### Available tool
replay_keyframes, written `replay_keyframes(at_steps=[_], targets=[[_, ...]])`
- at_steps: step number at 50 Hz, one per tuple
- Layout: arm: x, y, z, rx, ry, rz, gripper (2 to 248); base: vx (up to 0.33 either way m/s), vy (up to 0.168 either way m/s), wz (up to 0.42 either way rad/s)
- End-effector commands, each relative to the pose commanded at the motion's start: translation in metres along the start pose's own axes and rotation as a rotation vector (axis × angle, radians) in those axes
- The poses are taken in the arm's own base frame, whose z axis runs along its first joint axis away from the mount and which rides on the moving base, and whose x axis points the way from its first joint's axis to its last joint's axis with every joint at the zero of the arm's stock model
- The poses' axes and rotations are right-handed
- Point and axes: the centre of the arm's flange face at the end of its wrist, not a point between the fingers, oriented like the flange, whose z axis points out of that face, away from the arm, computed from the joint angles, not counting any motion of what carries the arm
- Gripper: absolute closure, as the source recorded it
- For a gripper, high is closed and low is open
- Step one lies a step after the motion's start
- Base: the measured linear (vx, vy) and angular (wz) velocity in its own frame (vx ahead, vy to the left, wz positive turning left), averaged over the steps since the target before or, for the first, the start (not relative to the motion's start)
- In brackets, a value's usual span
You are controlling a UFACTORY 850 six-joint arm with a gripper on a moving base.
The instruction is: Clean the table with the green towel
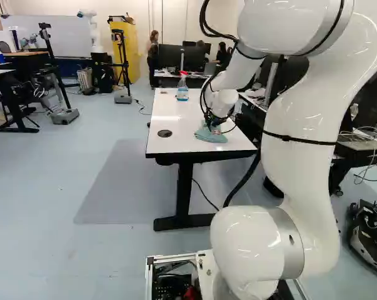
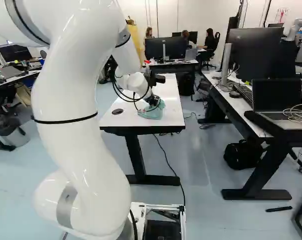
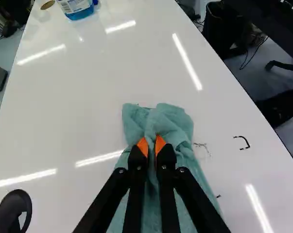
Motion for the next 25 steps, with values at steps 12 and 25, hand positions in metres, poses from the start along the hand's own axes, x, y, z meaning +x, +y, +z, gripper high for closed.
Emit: replay_keyframes(at_steps=[12,25], targets=[[0.015,0.003,0.016,-0.005,0.013,0.008,212,0.000,0.000,0.000],[0.028,0.018,0.027,-0.024,0.025,0.030,212,0.000,0.000,0.000]])
